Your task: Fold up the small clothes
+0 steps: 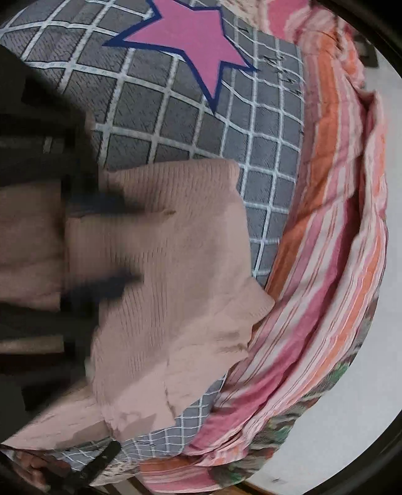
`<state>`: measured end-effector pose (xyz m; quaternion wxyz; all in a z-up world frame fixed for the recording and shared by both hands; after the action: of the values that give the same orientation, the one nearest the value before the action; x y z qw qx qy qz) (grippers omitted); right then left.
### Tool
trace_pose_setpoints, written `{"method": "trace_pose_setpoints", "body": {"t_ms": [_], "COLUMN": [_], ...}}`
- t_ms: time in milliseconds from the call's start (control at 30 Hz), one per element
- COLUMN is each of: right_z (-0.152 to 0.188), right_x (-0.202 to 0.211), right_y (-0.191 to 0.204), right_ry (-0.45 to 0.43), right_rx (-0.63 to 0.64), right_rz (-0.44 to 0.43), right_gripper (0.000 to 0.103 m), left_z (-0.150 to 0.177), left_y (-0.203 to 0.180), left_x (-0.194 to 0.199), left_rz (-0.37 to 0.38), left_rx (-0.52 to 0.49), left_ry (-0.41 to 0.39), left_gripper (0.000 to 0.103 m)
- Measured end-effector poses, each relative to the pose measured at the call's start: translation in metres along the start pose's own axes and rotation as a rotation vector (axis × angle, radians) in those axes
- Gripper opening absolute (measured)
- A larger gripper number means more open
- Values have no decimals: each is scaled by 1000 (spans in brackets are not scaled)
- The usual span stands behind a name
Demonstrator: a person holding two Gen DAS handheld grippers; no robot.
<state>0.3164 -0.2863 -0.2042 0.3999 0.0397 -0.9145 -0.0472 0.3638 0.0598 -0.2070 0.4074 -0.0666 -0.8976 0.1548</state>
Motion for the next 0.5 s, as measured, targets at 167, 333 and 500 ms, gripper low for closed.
{"method": "trace_pose_setpoints", "body": {"t_ms": [167, 333, 500], "right_z": [-17, -13, -9], "right_x": [0, -32, -38], "right_y": [7, -1, -8], "right_ry": [-42, 40, 53], "right_rx": [55, 20, -24], "right_rz": [18, 56, 57], "right_gripper": [59, 59, 59], "left_z": [-16, -8, -2], "left_y": [5, 17, 17], "left_x": [27, 3, 3], "left_rz": [14, -70, -88], "left_rx": [18, 43, 40], "left_ry": [-138, -33, -36], "left_gripper": [8, 10, 22]}}
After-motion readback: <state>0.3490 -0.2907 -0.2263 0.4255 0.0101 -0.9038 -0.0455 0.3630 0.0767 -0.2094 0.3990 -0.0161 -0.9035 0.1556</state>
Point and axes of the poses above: each gripper's, at about its wrist camera, not at the fingertips, and x roughly against the way its jaws point, y to its left, z to its underside, the point moved 5 cm from there along -x, roughly the way its jaws point, and after that the axes turned 4 degrees about x, right-handed, at the moved point
